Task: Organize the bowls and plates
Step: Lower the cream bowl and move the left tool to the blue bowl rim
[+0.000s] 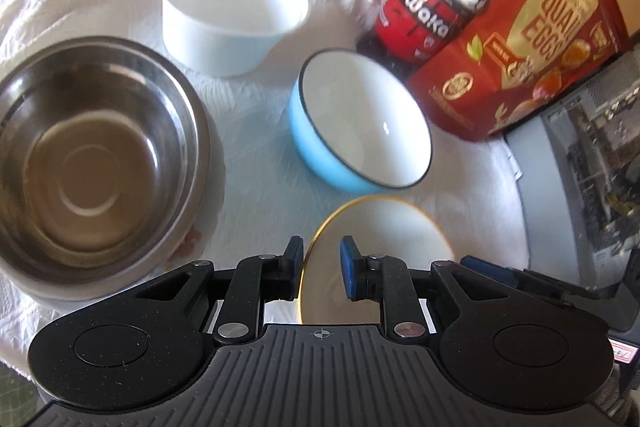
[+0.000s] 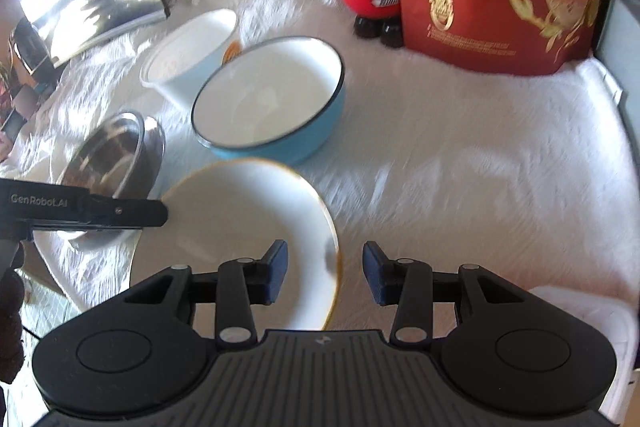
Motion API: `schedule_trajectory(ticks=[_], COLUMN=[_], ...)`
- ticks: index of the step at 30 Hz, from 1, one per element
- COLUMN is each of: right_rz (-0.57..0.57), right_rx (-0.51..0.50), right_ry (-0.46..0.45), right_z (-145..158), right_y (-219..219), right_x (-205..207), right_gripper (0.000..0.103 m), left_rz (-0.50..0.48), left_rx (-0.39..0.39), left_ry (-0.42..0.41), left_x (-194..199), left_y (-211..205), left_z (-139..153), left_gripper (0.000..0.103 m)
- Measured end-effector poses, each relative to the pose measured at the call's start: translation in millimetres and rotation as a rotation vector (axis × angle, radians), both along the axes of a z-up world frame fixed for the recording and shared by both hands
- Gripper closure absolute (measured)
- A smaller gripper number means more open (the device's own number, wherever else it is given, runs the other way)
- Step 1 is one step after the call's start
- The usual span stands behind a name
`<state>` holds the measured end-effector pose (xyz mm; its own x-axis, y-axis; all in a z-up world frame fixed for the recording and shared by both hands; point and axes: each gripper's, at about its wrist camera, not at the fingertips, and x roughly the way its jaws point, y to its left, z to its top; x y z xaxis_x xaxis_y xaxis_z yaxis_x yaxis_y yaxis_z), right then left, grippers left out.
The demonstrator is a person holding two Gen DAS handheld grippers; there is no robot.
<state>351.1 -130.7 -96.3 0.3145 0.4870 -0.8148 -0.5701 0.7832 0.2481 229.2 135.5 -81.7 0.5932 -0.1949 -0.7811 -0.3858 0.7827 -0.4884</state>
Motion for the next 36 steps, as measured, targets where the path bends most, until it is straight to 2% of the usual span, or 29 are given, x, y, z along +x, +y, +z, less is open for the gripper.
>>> schedule_trajectory(ticks=[2,6,10,14,19,23,27,30,33,34,36], right_rz=[-0.026,-0.072,-0.105,-0.133,-0.166,-0.201,-0.207,-0.218,-0.229,-0.235,-0.238], right_rx=[0.007,0.008,0.023,-0.011,-0.025,-0.021,-0.052,-0.068,-0.089,-0.092,-0.079], right_ry=[-0.021,-0.064,-0.086,-0.091,-0.06,-0.058,-0.096,-0.06,-0.004,0.015,0.052], right_z=[4.7,15.0,26.1,21.9,23.8,35.7,43.5,35.8,17.8,11.6,0.1], right_y=[-3.7,-9.1,-13.2,-1.8,16.4,21.8,35.0,49.6,64.4,69.1,76.2], right_x=[3.8,11.1,24.5,44.8,54.9,54.3,63.1,79.4,97.3,102.2,110.3], right_gripper=[0.051,0.046,0.028,0.028,0.027,0.018,0.018,0.018,0.027,0.032,0.036], left_rz=[0.018,0.037,0.051,0.089,0.044,-0.018,-0.069,-0.097,-0.125,-0.14,-0.16], left_rx=[0.001,0.015,0.015,-0.035,0.027,0.029,0.023,0.012,0.018,0.033,0.066], left_ry=[-0.01,-0.02,-0.019,-0.011,0.073,0.091,0.114,0.114,0.125,0.129,0.14], left_x=[1.4,12.4,31.2,51.4,83.0,100.5,118.9,130.5,143.6,147.4,152.6], left_y=[4.2,11.0,25.0,48.5,58.7,63.9,66.6,66.0,59.5,56.2,51.3], left_z=[5.1,15.7,19.2,9.6,-2.1,-13.9,-27.4,-34.3,-39.8,-40.7,-41.9], left_gripper=[0.081,0.081,0.081,0.081,0.08,0.08,0.08,0.08,0.073,0.071,0.072])
